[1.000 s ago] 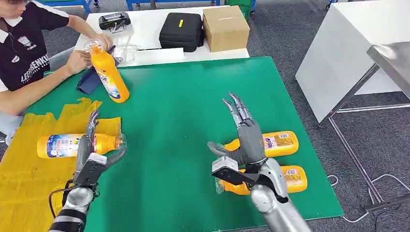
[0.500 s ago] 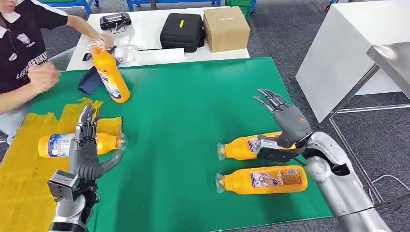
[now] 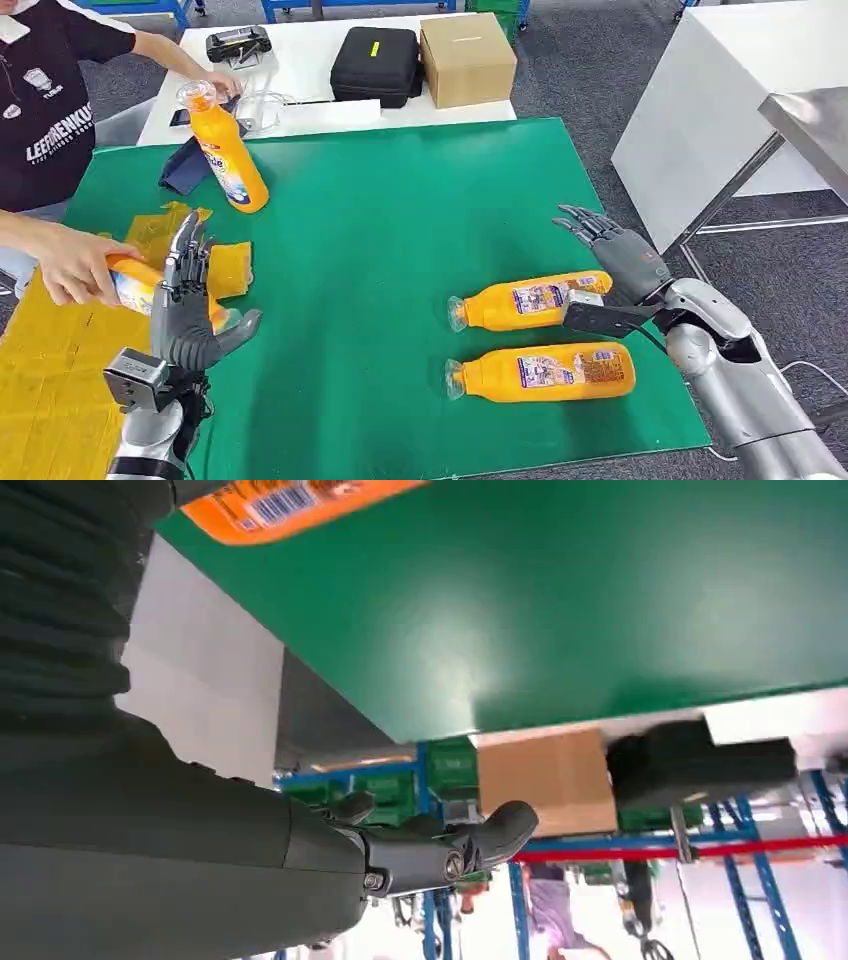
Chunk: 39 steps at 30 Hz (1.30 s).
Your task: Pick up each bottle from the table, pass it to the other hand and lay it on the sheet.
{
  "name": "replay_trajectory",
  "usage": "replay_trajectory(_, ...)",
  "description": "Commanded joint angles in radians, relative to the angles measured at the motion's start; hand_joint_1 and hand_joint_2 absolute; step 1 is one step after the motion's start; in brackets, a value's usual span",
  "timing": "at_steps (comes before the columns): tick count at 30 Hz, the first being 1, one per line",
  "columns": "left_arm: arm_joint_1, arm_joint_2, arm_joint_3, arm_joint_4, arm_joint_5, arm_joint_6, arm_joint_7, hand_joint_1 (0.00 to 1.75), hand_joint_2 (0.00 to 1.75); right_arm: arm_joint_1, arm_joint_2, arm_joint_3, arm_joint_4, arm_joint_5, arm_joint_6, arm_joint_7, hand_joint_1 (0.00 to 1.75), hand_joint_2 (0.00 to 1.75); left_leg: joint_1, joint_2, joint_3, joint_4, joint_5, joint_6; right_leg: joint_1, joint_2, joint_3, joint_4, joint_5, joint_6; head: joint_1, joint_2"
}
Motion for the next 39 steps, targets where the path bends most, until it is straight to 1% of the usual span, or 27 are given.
replay_trajectory(1,-0.048,-0.007,-0.023,0.082,0.003,-0.003,0.007,0.00,1.75,-0.038,-0.011,0.044,0.114,-0.005,0.039,0.003,0.00,1.75,0.001,-0.002,0.003,0.000,0.000,0.000,0.001,-0.001,0.003,-0.001,0.000,-0.001,0.000,0.000)
replay_trajectory(3,-0.052,-0.008,-0.027,0.087,0.003,-0.003,0.008,0.00,1.75,-0.042,-0.015,0.053,0.137,-0.009,0.047,0.002,0.00,1.75,0.001,-0.003,0.004,0.000,-0.001,-0.001,0.001,-0.002,0.005,-0.002,-0.001,-0.002,0.000,0.000)
replay_trajectory(5,-0.054,-0.011,-0.024,0.092,0.016,-0.008,0.015,0.00,1.75,-0.045,-0.016,0.060,0.156,-0.014,0.053,0.002,0.00,1.75,0.001,-0.002,0.002,0.000,0.000,0.000,0.001,-0.001,0.003,-0.001,0.000,-0.001,0.000,0.000)
replay_trajectory(8,-0.056,-0.011,-0.023,0.094,0.022,-0.012,0.017,0.00,1.75,-0.060,0.000,0.077,0.210,-0.006,0.058,0.025,0.00,1.75,0.001,-0.001,0.003,-0.001,0.000,0.000,0.001,0.000,0.003,-0.002,0.000,-0.001,0.000,0.000)
replay_trajectory(10,-0.057,-0.012,-0.026,0.097,0.023,-0.012,0.018,0.00,1.75,-0.076,0.019,0.078,0.265,-0.002,0.050,0.047,0.00,1.75,0.002,-0.001,0.005,0.000,-0.001,-0.001,0.002,0.001,0.005,-0.002,0.000,-0.002,0.000,0.000)
replay_trajectory(11,-0.057,-0.012,-0.027,0.098,0.024,-0.013,0.019,0.00,1.75,-0.079,0.030,0.072,0.290,-0.005,0.041,0.052,0.00,1.75,0.001,0.000,0.003,-0.001,0.000,0.000,0.001,0.001,0.003,-0.002,0.000,-0.001,0.000,0.000)
replay_trajectory(15,-0.065,-0.013,-0.024,0.104,0.032,-0.015,0.025,0.00,1.75,-0.098,0.049,0.077,0.366,0.012,0.028,0.065,0.00,1.75,0.002,0.000,0.005,0.000,-0.001,-0.001,0.002,0.001,0.006,-0.002,0.000,-0.002,0.000,0.000)
replay_trajectory(16,-0.066,-0.013,-0.024,0.105,0.033,-0.016,0.026,0.00,1.75,-0.101,0.051,0.081,0.377,0.019,0.025,0.067,0.00,1.75,0.001,0.000,0.004,-0.001,-0.001,-0.001,0.001,0.001,0.004,-0.002,0.000,-0.001,0.000,0.000)
replay_trajectory(17,-0.068,-0.015,-0.025,0.108,0.035,-0.018,0.028,0.00,1.75,-0.112,0.063,0.099,0.412,0.063,-0.004,0.097,0.00,1.75,0.002,0.000,0.004,0.000,-0.001,-0.001,0.002,0.001,0.005,-0.002,0.000,-0.002,0.000,0.000)
replay_trajectory(18,-0.068,-0.016,-0.026,0.108,0.035,-0.018,0.028,0.00,1.75,-0.116,0.071,0.100,0.425,0.070,-0.009,0.098,0.00,1.75,0.001,0.000,0.003,-0.001,0.000,0.000,0.001,0.000,0.003,-0.001,0.000,-0.001,0.000,0.000)
replay_trajectory(19,-0.068,-0.016,-0.028,0.108,0.035,-0.018,0.028,0.00,1.75,-0.121,0.080,0.103,0.437,0.076,-0.014,0.100,0.00,1.75,0.002,0.000,0.005,-0.001,-0.001,-0.001,0.002,0.001,0.005,-0.002,0.000,-0.002,0.000,0.000)
replay_trajectory(22,-0.068,-0.016,-0.028,0.108,0.035,-0.018,0.028,0.00,1.75,-0.121,0.080,0.103,0.437,0.076,-0.014,0.100,0.00,1.75,0.001,0.000,0.003,0.000,-0.001,-0.001,0.001,0.002,0.004,-0.001,0.000,-0.001,0.000,0.000)
replay_trajectory(23,-0.068,-0.017,-0.028,0.109,0.034,-0.018,0.032,0.00,1.75,-0.128,0.084,0.115,0.444,0.108,-0.027,0.122,0.00,1.75,0.001,0.000,0.004,0.000,-0.001,-0.001,0.001,0.002,0.005,-0.001,0.000,-0.002,0.000,0.000)
replay_trajectory(28,-0.073,-0.031,-0.026,0.104,0.029,-0.022,0.055,0.00,1.75,-0.187,0.187,0.196,0.566,0.314,-0.112,0.237,0.00,1.75,0.003,0.002,0.008,0.002,-0.004,-0.001,0.003,0.005,0.008,-0.001,0.000,-0.004,0.000,0.000)
replay_trajectory(29,-0.073,-0.034,-0.026,0.104,0.028,-0.023,0.057,0.00,1.75,-0.199,0.204,0.224,0.585,0.359,-0.141,0.256,0.00,1.75,0.003,0.005,0.008,0.000,-0.003,-0.001,0.003,0.007,0.007,-0.002,0.001,-0.003,0.000,0.000)
replay_trajectory(30,-0.072,-0.037,-0.024,0.102,0.027,-0.023,0.058,0.00,1.75,-0.211,0.218,0.252,0.600,0.406,-0.171,0.280,0.00,1.75,0.002,0.005,0.005,-0.001,-0.001,-0.001,0.002,0.006,0.004,-0.002,0.002,-0.002,0.000,0.000)
replay_trajectory(32,-0.072,-0.037,-0.023,0.100,0.027,-0.023,0.059,0.00,1.75,-0.213,0.233,0.255,0.603,0.413,-0.172,0.288,0.00,1.75,0.002,0.005,0.003,-0.001,-0.001,-0.001,0.002,0.004,0.003,-0.001,0.001,-0.001,0.000,0.000)
replay_trajectory(33,-0.072,-0.037,-0.023,0.100,0.027,-0.023,0.059,0.00,1.75,-0.213,0.233,0.255,0.603,0.413,-0.172,0.288,0.00,1.75,0.002,0.005,0.005,-0.001,-0.001,-0.001,0.002,0.005,0.004,-0.001,0.001,-0.002,0.000,0.000)
replay_trajectory(36,-0.071,-0.039,-0.016,0.101,0.028,-0.023,0.061,0.00,1.75,-0.220,0.240,0.286,0.593,0.469,-0.194,0.271,0.00,1.75,0.001,0.003,0.003,-0.001,0.000,-0.001,0.002,0.002,0.003,-0.001,0.000,-0.001,0.000,0.000)
replay_trajectory(37,-0.072,-0.039,-0.015,0.102,0.030,-0.024,0.061,0.00,1.75,-0.220,0.242,0.290,0.588,0.472,-0.193,0.266,1.36,1.75,0.002,0.003,0.004,-0.001,-0.001,-0.001,0.002,0.003,0.004,-0.001,0.000,-0.002,0.000,0.000)
replay_trajectory(38,-0.074,-0.038,-0.012,0.107,0.033,-0.027,0.063,0.00,1.75,-0.225,0.240,0.301,0.575,0.478,-0.183,0.252,1.64,1.75,0.002,0.002,0.005,0.000,-0.001,-0.001,0.002,0.003,0.004,-0.001,0.000,-0.002,0.000,0.000)
replay_trajectory(39,-0.075,-0.037,-0.011,0.109,0.034,-0.028,0.063,0.00,1.75,-0.229,0.239,0.306,0.570,0.480,-0.175,0.246,1.75,1.75,0.003,0.003,0.006,0.000,-0.002,-0.001,0.003,0.004,0.006,-0.001,0.000,-0.002,0.001,0.000)
